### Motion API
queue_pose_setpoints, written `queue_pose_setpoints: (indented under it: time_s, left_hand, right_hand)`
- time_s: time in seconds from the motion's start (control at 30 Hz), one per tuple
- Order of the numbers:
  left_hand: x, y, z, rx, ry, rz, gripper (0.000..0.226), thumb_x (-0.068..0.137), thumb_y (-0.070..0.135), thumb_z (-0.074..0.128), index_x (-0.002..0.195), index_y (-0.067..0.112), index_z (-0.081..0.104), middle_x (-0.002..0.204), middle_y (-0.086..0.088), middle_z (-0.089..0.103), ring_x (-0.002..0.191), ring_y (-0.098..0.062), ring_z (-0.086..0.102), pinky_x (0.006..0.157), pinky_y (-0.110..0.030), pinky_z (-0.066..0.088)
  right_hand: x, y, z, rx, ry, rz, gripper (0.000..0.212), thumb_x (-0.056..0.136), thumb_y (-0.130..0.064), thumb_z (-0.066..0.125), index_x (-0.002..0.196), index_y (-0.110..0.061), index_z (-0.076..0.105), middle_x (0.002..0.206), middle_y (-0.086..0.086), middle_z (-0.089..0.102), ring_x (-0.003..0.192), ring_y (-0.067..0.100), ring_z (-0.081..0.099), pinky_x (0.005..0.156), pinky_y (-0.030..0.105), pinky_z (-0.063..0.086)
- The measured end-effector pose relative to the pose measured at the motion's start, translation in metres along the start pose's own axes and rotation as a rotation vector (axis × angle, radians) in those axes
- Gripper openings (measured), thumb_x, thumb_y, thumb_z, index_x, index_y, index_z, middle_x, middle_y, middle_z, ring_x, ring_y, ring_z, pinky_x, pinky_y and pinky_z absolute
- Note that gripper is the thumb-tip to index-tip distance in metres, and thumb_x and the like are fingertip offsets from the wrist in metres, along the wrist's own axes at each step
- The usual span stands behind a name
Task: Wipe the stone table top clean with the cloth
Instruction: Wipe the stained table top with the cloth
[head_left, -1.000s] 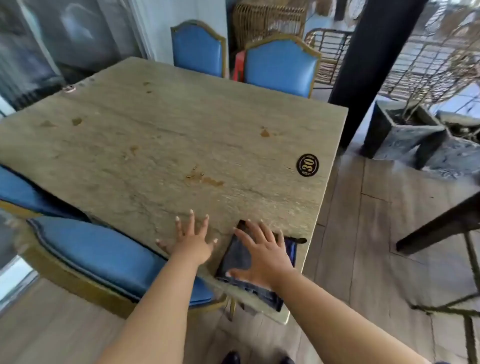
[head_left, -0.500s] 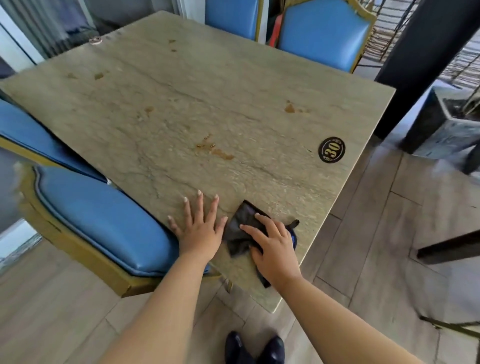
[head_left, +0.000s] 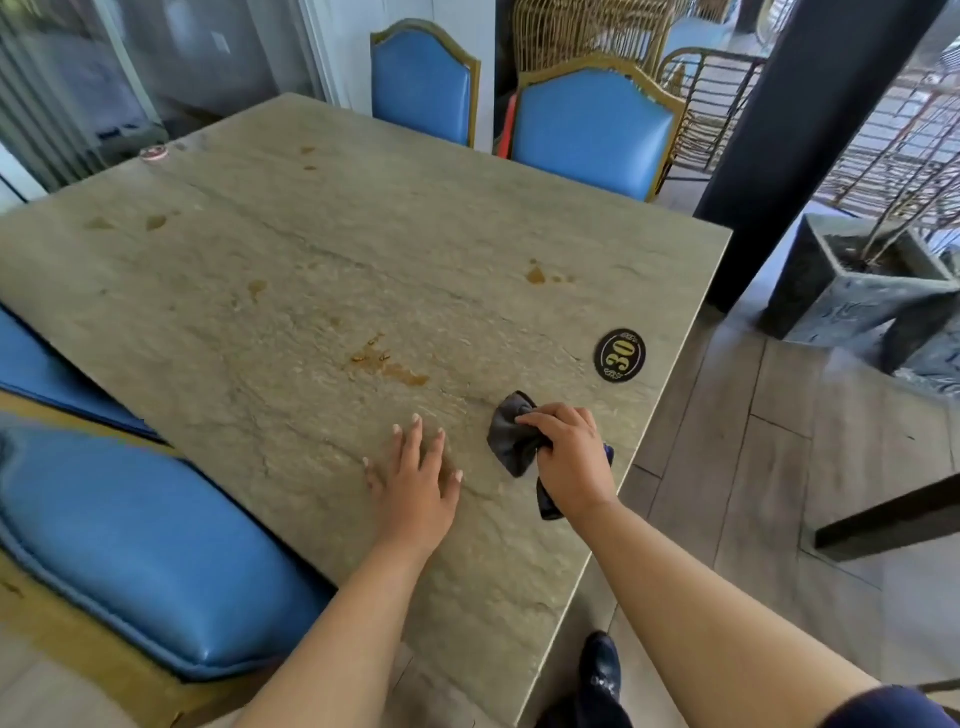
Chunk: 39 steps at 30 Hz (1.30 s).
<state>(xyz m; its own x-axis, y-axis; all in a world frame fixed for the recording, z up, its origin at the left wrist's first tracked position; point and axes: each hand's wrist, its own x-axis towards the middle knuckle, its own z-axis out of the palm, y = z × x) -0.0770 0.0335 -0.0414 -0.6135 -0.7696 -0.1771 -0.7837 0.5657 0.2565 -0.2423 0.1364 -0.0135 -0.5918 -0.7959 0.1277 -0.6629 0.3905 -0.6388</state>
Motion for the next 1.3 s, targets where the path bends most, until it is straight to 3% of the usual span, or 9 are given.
queue_pose_setpoints:
  time_s: [0.17, 0.33, 0.43, 0.53, 0.63, 0.83, 1.07, 1.23, 1.3]
  left_hand:
    - [0.061, 0.054, 0.008, -0.022, 0.052, 0.031, 0.061, 0.1, 0.044, 0.036, 0.154, 0.024, 0.017, 0.162, -0.002, -0.01, 0.149, -0.025, -0.012, 0.116, -0.055, -0.004]
    - [0.127, 0.111, 0.017, -0.064, 0.113, -0.074, 0.058, 0.1, 0.039, 0.037, 0.153, 0.022, 0.021, 0.163, 0.001, 0.0, 0.15, -0.022, -0.003, 0.117, -0.051, 0.0]
    - [0.16, 0.141, 0.02, -0.059, 0.136, -0.18, 0.056, 0.101, 0.035, 0.032, 0.154, 0.025, 0.016, 0.163, 0.007, 0.001, 0.149, -0.017, -0.005, 0.117, -0.054, 0.0]
    - [0.19, 0.162, 0.024, -0.044, 0.156, -0.268, 0.055, 0.102, 0.038, 0.021, 0.155, 0.026, 0.01, 0.162, 0.01, -0.003, 0.149, -0.014, -0.007, 0.116, -0.057, 0.002]
    - [0.209, 0.173, 0.029, 0.001, 0.184, -0.3, 0.059, 0.097, 0.043, 0.004, 0.154, 0.028, -0.001, 0.161, 0.011, -0.01, 0.148, -0.015, -0.011, 0.115, -0.06, -0.002]
    - [0.233, 0.172, 0.03, 0.091, 0.213, -0.281, 0.058, 0.097, 0.044, 0.003, 0.153, 0.029, -0.008, 0.161, 0.006, -0.016, 0.148, -0.019, -0.016, 0.116, -0.062, 0.0]
    - [0.243, 0.173, 0.026, 0.081, 0.197, -0.287, 0.057, 0.099, 0.04, 0.011, 0.153, 0.031, -0.003, 0.161, 0.007, -0.015, 0.148, -0.018, -0.016, 0.116, -0.061, -0.004]
    - [0.242, 0.173, 0.025, 0.105, 0.184, -0.288, 0.058, 0.096, 0.042, 0.0, 0.151, 0.031, -0.011, 0.16, 0.005, -0.02, 0.146, -0.019, -0.021, 0.116, -0.061, -0.005]
    - [0.242, 0.172, 0.026, 0.108, 0.176, -0.29, 0.058, 0.096, 0.042, 0.0, 0.151, 0.031, -0.013, 0.159, 0.006, -0.021, 0.146, -0.019, -0.022, 0.116, -0.061, -0.005]
  right_hand:
    - [0.066, 0.042, -0.026, -0.04, 0.036, -0.038, 0.045, 0.08, 0.008, 0.054, 0.115, -0.016, 0.069, 0.118, 0.001, 0.061, 0.11, 0.024, 0.043, 0.097, 0.03, 0.036]
    - [0.13, 0.093, -0.045, -0.159, -0.151, -0.173, 0.058, 0.079, 0.0, 0.052, 0.13, -0.025, 0.058, 0.13, 0.003, 0.053, 0.118, 0.028, 0.041, 0.102, 0.043, 0.037]
    - [0.147, 0.123, -0.046, -0.351, -0.316, -0.322, 0.062, 0.087, -0.014, 0.048, 0.141, -0.044, 0.038, 0.15, 0.0, 0.035, 0.135, 0.028, 0.029, 0.112, 0.048, 0.026]
    - [0.169, 0.145, -0.049, -0.41, -0.358, -0.379, 0.057, 0.093, -0.022, 0.041, 0.144, -0.045, 0.029, 0.158, -0.009, 0.019, 0.146, 0.023, 0.013, 0.119, 0.048, 0.007]
    - [0.209, 0.166, -0.057, -0.364, -0.31, -0.317, 0.059, 0.094, -0.018, 0.042, 0.146, -0.041, 0.026, 0.159, -0.013, 0.011, 0.148, 0.015, 0.0, 0.119, 0.046, -0.001]
    - [0.277, 0.181, -0.063, -0.351, -0.155, 0.078, 0.06, 0.096, -0.016, 0.034, 0.15, -0.032, 0.016, 0.161, -0.006, 0.002, 0.147, 0.017, -0.009, 0.119, 0.046, -0.007]
    - [0.238, 0.189, -0.075, -0.367, -0.469, -0.595, 0.047, 0.1, -0.046, 0.027, 0.147, -0.039, 0.024, 0.159, -0.012, 0.015, 0.147, 0.013, 0.004, 0.12, 0.043, 0.004]
    - [0.293, 0.201, -0.071, -0.398, -0.197, 0.01, 0.05, 0.101, -0.042, 0.026, 0.15, -0.037, 0.017, 0.161, -0.007, 0.007, 0.148, 0.016, -0.002, 0.119, 0.045, 0.0]
    - [0.301, 0.182, -0.055, -0.405, -0.191, 0.062, 0.052, 0.1, -0.048, 0.018, 0.15, -0.039, 0.011, 0.161, -0.008, 0.002, 0.147, 0.018, -0.007, 0.118, 0.047, -0.005]
